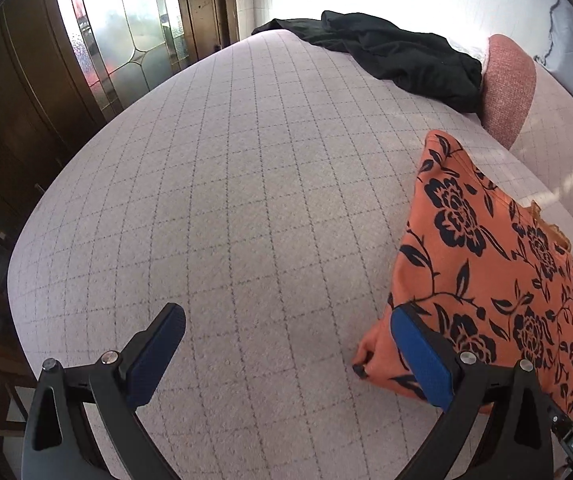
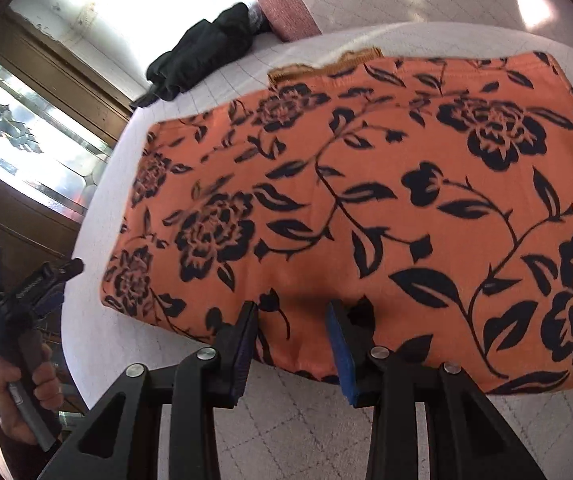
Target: Fold small clothes
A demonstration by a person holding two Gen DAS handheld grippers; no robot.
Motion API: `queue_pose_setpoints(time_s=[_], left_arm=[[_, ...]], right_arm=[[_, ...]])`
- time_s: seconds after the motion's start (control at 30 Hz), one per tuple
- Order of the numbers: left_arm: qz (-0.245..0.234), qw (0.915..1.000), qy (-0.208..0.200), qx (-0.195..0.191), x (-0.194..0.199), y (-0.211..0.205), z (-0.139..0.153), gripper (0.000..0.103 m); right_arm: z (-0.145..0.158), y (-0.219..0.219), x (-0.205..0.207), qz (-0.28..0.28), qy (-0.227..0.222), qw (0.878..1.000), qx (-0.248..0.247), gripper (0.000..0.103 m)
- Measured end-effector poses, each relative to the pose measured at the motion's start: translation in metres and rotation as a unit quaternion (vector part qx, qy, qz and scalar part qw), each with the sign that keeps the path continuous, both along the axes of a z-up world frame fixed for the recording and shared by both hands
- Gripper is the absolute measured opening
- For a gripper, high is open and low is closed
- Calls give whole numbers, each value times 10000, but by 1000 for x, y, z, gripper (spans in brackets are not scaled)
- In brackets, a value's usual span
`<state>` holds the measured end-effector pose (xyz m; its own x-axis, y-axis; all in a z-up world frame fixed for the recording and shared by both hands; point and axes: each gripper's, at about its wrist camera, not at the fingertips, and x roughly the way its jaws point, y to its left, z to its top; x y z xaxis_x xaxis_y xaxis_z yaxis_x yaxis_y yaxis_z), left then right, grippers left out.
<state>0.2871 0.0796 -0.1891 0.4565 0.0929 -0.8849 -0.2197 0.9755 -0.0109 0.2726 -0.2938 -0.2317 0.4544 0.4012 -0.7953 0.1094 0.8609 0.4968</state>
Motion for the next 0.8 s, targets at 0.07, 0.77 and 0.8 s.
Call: queue_pose_setpoints(time_s=[0.07,0.77,0.8], left_arm=[[-17,10000,15,-49,-17,-4,-2,103],[-167,9677,-415,-2479,-17,-25,-49,75],[-148,9660,-460,-2540,-15,-24,-50,70]], right_arm=[[4,-2,-6,-108,-19,9999,92,37],[28,-21,-50,-444,-730,9958,342,38],[26,-20,-48,-440,-734,9957,366,38]])
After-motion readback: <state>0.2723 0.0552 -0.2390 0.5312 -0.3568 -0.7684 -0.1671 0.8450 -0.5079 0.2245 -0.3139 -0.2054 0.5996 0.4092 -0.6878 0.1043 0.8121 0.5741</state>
